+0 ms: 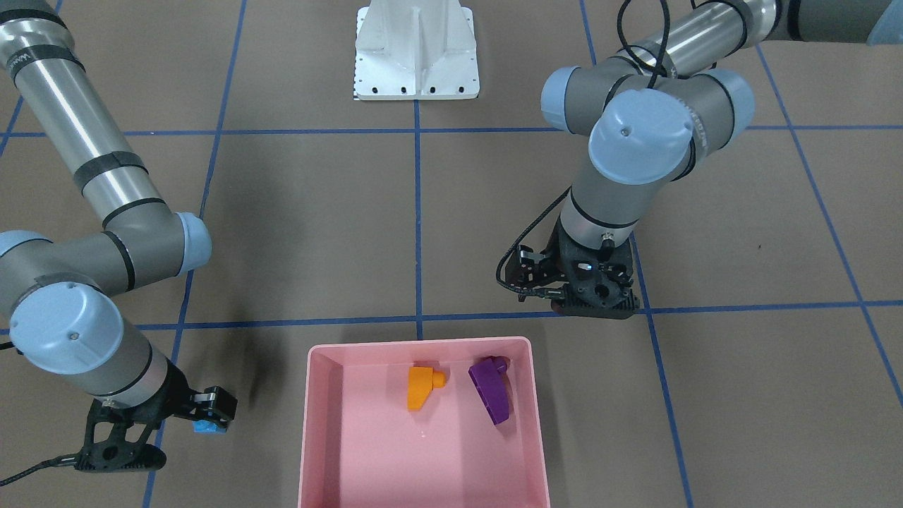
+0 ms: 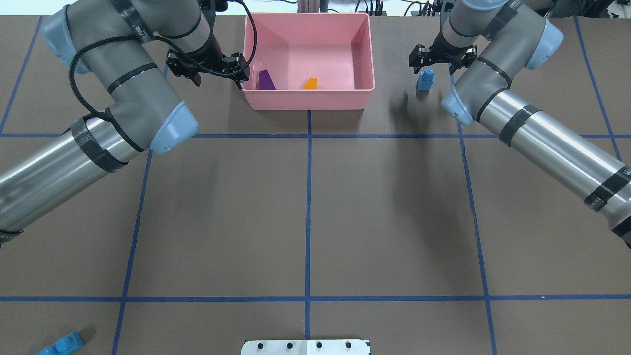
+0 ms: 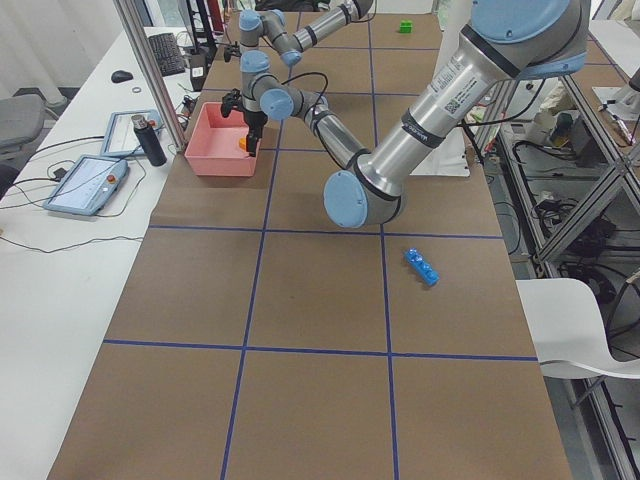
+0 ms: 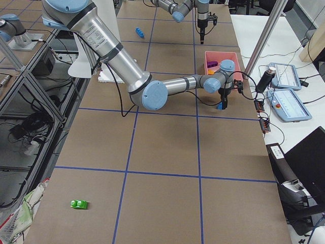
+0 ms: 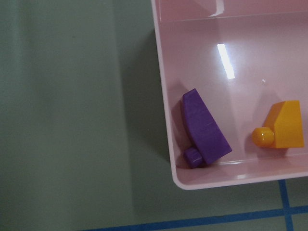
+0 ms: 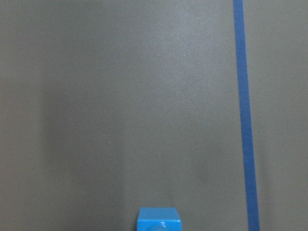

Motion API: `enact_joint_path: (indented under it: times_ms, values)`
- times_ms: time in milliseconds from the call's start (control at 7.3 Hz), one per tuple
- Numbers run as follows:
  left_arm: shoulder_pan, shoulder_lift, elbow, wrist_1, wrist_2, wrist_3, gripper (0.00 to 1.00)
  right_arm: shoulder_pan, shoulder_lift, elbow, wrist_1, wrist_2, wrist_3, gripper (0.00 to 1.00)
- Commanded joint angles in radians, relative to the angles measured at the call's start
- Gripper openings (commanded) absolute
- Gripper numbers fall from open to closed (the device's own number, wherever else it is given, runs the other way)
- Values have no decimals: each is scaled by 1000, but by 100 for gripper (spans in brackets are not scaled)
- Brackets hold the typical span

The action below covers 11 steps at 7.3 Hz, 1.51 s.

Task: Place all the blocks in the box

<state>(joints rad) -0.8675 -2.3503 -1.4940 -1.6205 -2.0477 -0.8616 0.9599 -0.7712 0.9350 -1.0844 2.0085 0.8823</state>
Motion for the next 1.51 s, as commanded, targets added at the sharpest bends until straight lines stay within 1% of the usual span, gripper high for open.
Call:
enact_joint_path:
  times_ms: [0,137,411,548,685,822,959,1095,1232,1369]
  values:
    - [5,19,-29,1,0,-8,100,-38,1,-9,17,-56,33,52]
    - [5,19,-29,1,0,-10,100,-38,-2,-9,15,-56,30,1]
    - [7,17,-29,1,1,-10,100,-27,0,-4,17,-56,24,0]
    - [7,17,-32,1,1,-10,100,-4,4,5,17,-48,29,0]
    - [7,17,-38,-1,3,-26,100,31,19,14,15,-30,35,0]
    - [8,17,-49,-1,3,-31,100,67,41,14,12,11,41,0]
    - [7,19,-63,-1,3,-31,100,89,68,14,11,41,90,0]
    - [7,43,-95,1,0,-24,100,88,108,10,6,41,165,0]
    - [7,104,-164,2,-21,1,100,79,143,2,6,41,225,0]
    - [-5,164,-227,4,-57,74,100,56,183,-19,6,35,287,0]
